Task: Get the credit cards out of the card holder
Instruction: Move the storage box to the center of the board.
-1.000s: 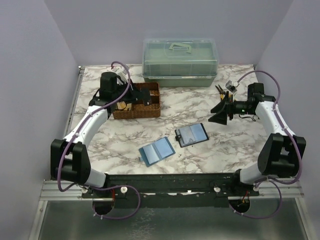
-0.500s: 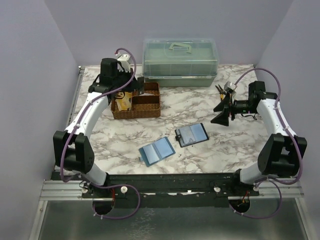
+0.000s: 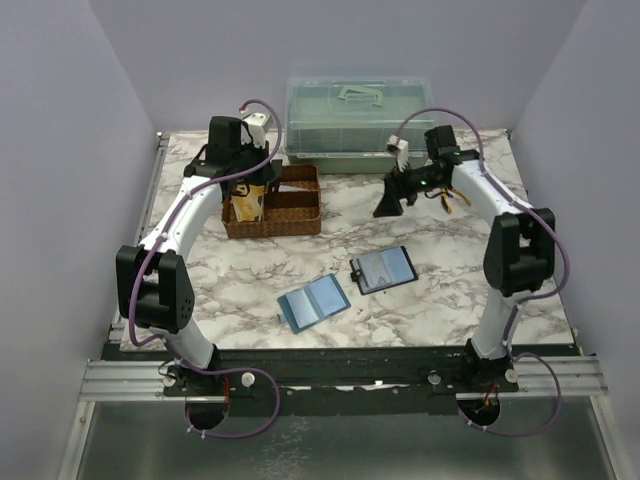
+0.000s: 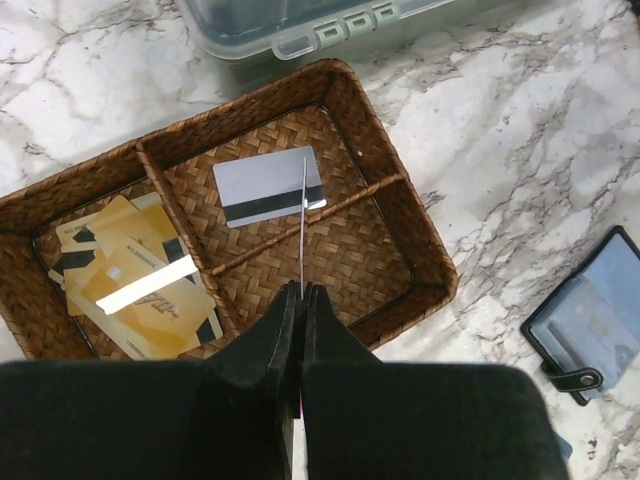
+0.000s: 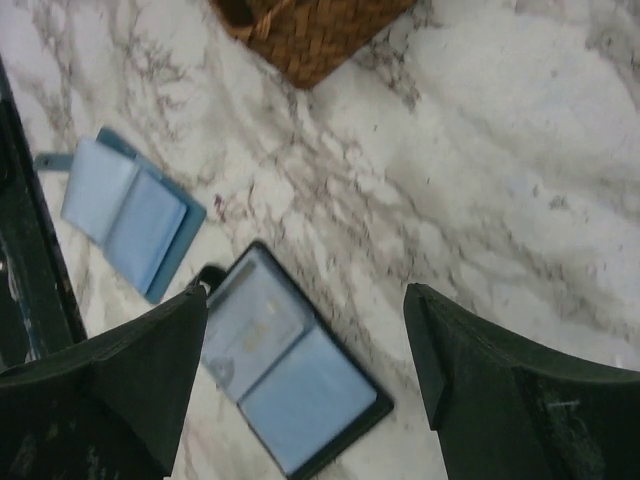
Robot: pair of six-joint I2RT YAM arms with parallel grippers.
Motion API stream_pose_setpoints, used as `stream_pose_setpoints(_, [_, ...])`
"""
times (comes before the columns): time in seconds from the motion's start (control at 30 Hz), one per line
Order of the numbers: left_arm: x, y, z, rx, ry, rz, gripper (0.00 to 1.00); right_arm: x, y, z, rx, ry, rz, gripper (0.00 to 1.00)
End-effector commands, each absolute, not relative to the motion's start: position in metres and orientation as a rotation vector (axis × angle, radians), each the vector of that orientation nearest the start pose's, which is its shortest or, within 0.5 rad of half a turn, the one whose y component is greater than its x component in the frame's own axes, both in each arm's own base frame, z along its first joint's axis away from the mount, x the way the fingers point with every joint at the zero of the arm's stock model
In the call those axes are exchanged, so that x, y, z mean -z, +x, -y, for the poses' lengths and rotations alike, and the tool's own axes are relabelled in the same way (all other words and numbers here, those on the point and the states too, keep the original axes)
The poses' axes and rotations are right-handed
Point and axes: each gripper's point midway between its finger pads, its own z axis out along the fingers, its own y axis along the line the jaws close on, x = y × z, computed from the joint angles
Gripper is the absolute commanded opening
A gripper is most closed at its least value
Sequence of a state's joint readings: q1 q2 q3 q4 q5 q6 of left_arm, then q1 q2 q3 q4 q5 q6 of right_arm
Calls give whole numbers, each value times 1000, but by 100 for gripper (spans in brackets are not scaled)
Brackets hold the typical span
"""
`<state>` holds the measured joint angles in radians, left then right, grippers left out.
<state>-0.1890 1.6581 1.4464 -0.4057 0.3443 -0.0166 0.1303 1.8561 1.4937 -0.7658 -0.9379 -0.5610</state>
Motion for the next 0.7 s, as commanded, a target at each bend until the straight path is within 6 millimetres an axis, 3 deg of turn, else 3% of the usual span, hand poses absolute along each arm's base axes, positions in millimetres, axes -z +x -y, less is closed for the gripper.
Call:
stream_pose_setpoints(0.0, [-217,440,129,389,385,-2150,0,-142,423,-232,-970,-910,-2221,85])
stream_pose_setpoints(0.17, [-225,423,109,294,304,-2142,0,-132,455,-300,-940,-735,-2327,84])
stream_pose_setpoints(0.3, [-230,404,95,226,266,-2117,0,-122,486,-335,-862,-481,-2374,83])
stream_pose_setpoints(0.4, [-235,392,91,228,222,-2102,0,-123,504,-357,-784,-435,-2326,79])
stream_pose_setpoints(0.57, [-246,378,88,227,220,-2065,0,-107,512,-359,-672,-279,-2355,65])
stream_pose_setpoints(0.67, [-249,372,88,236,215,-2056,0,-95,511,-351,-612,-184,-2386,63])
